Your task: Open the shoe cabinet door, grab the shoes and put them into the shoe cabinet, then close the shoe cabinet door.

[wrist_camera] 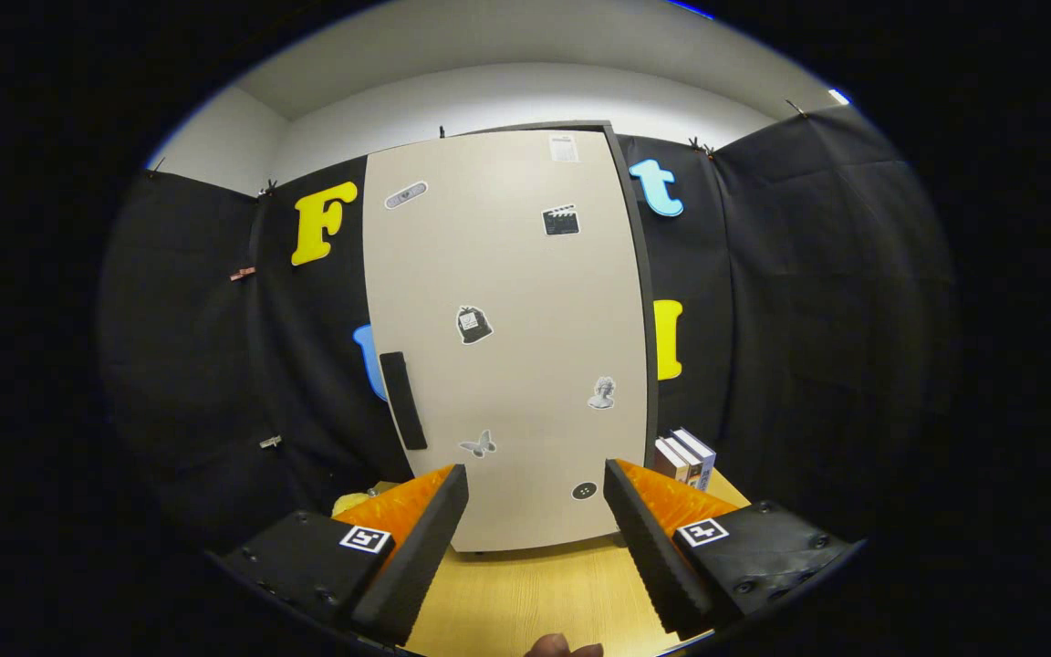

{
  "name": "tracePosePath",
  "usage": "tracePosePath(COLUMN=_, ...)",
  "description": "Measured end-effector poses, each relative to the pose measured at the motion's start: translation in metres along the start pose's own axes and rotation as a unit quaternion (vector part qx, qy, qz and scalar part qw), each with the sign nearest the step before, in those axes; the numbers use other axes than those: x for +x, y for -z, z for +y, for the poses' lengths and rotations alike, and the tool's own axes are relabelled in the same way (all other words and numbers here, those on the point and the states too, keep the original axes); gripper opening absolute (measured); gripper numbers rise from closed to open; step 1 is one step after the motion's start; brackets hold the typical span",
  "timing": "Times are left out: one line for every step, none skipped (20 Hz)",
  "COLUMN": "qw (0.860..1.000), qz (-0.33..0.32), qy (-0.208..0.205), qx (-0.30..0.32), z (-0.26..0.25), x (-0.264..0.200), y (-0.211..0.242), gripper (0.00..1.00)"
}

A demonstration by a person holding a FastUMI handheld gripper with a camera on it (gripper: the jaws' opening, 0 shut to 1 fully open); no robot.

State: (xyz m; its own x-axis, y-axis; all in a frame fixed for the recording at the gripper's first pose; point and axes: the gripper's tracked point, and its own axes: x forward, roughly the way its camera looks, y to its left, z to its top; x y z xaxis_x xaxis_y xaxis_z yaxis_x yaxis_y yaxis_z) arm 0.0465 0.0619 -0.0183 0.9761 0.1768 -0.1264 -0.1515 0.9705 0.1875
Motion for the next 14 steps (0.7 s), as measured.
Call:
tracePosePath(qw=1.0, qz=0.001, qy=0.0, qx=0.0, z=-0.0004, x=0.001, y=0.0005, gripper=0.98)
tracePosePath(qw=1.0, qz=0.001, qy=0.0, qx=0.0, z=-0.0002, x=0.001, y=0.0008, gripper=0.98)
tracePosePath(qw=1.0, qz=0.001, qy=-0.001, qx=0.001, z=0.0009, x=-0.0027, y=-0.002, gripper=0.98)
tracePosePath(qw=1.0, qz=0.002, qy=-0.001, qx=0.001, z=0.0012, x=-0.0029, y=-0.0014, gripper=0.98)
tracePosePath(qw=1.0, qz=0.002, qy=-0.002, qx=0.001, z=0.0, x=-0.002, y=-0.0008, gripper=0.98)
tracePosePath(qw=1.0, qz=0.003, qy=-0.002, qx=0.0, z=-0.0002, x=-0.0015, y=-0.0007, gripper=0.98)
tracePosePath(qw=1.0, qz=0.003, qy=-0.002, qx=0.001, z=-0.001, x=-0.0009, y=0.0006, gripper=0.98)
tracePosePath(qw=1.0, qz=0.003, qy=-0.003, qx=0.001, z=-0.0005, x=0.0001, y=0.0006, gripper=0.98)
tracePosePath(qw=1.0, qz=0.003, qy=-0.004, qx=0.001, z=0.0, x=0.0003, y=0.0013, gripper=0.98)
tracePosePath(qw=1.0, qz=0.003, qy=-0.004, qx=0.001, z=-0.0003, x=0.0009, y=0.0016, gripper=0.98)
tracePosePath(qw=1.0, qz=0.003, qy=-0.004, qx=0.001, z=-0.0004, x=0.0014, y=0.0016, gripper=0.98)
tracePosePath(qw=1.0, qz=0.003, qy=-0.004, qx=0.001, z=-0.0007, x=0.002, y=0.0018, gripper=0.98)
tracePosePath(qw=1.0, qz=0.003, qy=-0.004, qx=0.002, z=-0.0006, x=0.0027, y=0.0027, gripper=0.98)
tracePosePath(qw=1.0, qz=0.002, qy=-0.003, qx=0.002, z=-0.0013, x=0.0034, y=0.0027, gripper=0.98)
